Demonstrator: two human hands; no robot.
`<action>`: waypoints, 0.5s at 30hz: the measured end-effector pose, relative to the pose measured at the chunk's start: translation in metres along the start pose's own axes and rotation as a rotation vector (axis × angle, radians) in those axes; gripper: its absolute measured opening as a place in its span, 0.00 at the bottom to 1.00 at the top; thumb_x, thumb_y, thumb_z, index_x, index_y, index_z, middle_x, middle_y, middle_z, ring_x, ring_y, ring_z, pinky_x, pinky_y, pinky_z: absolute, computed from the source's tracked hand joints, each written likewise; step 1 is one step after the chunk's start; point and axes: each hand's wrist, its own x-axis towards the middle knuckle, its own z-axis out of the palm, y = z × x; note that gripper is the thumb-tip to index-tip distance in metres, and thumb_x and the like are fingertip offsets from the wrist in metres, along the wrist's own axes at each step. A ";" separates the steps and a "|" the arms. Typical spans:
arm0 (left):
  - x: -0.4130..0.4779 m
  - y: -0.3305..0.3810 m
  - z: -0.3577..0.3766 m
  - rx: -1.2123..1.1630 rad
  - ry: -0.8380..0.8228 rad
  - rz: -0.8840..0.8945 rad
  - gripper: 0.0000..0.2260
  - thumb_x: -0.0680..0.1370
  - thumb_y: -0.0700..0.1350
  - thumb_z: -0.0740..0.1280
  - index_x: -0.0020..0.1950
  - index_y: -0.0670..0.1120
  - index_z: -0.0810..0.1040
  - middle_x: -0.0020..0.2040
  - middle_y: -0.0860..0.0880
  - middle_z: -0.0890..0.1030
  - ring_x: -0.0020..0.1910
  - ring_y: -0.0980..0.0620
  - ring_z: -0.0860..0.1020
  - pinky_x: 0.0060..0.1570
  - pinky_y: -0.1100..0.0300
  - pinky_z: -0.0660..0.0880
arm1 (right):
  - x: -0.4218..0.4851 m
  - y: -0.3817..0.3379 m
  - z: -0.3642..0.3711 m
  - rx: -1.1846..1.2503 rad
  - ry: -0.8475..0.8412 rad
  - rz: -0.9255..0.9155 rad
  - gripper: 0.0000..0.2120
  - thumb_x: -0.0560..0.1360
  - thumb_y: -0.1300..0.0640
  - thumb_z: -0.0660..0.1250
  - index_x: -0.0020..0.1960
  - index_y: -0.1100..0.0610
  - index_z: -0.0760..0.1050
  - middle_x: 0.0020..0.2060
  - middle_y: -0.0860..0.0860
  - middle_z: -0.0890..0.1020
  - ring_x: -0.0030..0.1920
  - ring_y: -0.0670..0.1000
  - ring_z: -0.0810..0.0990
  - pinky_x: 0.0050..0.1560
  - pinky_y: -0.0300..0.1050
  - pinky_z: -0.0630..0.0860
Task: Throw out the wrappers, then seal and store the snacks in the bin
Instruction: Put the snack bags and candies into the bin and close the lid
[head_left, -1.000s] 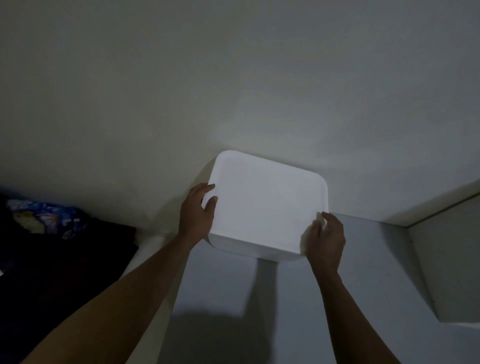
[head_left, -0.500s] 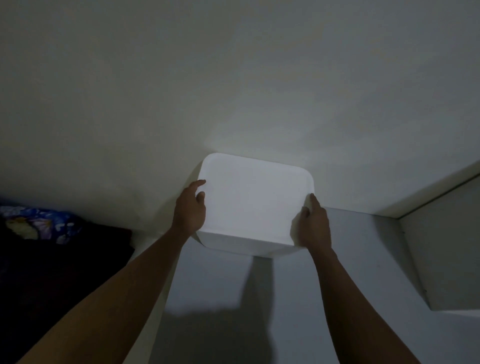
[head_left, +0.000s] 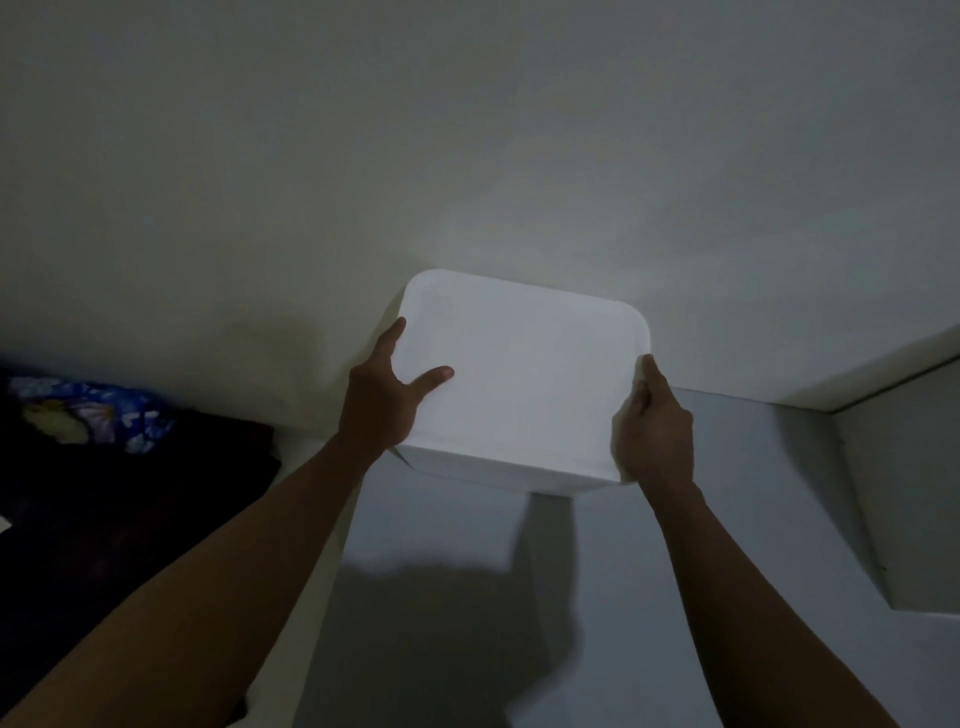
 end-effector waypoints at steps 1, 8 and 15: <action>0.000 0.002 -0.001 -0.006 -0.012 -0.012 0.39 0.71 0.57 0.76 0.77 0.47 0.64 0.73 0.48 0.72 0.70 0.48 0.72 0.68 0.58 0.68 | 0.000 -0.002 0.000 -0.013 -0.012 0.003 0.21 0.84 0.49 0.50 0.76 0.42 0.63 0.57 0.62 0.81 0.56 0.64 0.79 0.57 0.50 0.73; 0.034 0.013 0.001 0.089 -0.036 -0.087 0.30 0.75 0.51 0.73 0.69 0.41 0.63 0.64 0.38 0.72 0.61 0.39 0.75 0.57 0.57 0.70 | 0.019 -0.009 -0.002 -0.018 -0.060 -0.076 0.16 0.82 0.55 0.54 0.69 0.52 0.62 0.61 0.61 0.73 0.49 0.62 0.77 0.49 0.51 0.72; 0.117 0.030 0.018 -0.053 -0.107 -0.560 0.38 0.80 0.66 0.55 0.73 0.34 0.65 0.73 0.36 0.69 0.70 0.38 0.70 0.69 0.50 0.66 | 0.084 -0.038 -0.003 0.224 -0.304 0.286 0.35 0.82 0.36 0.48 0.64 0.66 0.74 0.59 0.64 0.77 0.54 0.58 0.78 0.51 0.45 0.70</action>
